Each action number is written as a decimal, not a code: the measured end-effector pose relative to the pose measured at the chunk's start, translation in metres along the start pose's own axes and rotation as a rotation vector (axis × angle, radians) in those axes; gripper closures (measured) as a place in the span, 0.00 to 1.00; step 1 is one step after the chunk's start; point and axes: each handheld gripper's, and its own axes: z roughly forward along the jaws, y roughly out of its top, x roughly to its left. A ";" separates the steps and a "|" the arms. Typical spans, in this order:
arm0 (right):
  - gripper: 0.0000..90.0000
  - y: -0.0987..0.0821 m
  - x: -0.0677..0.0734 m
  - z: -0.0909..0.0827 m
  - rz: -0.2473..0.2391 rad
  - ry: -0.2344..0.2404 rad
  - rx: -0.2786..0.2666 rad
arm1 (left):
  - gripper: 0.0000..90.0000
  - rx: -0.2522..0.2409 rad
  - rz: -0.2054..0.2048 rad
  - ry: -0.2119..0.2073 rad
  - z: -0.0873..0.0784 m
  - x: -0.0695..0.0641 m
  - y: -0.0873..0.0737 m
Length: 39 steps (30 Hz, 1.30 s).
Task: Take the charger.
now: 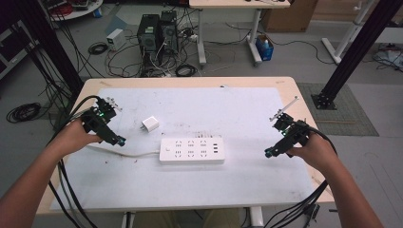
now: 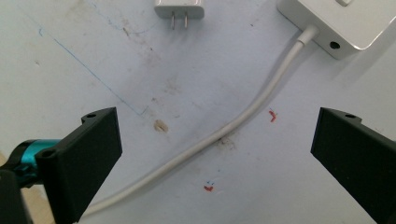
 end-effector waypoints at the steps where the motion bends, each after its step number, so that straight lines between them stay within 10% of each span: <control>1: 0.04 0.000 0.000 0.000 0.000 0.000 -0.003 | 0.02 0.000 0.003 0.001 0.000 0.001 0.001; 25: 0.04 0.005 0.001 0.001 0.002 -0.014 -0.014 | 0.02 -0.140 -0.047 0.018 0.013 0.017 0.026; 39: 0.04 0.002 0.001 0.000 0.010 -0.011 -0.024 | 0.02 -0.217 0.005 0.017 0.045 0.019 0.047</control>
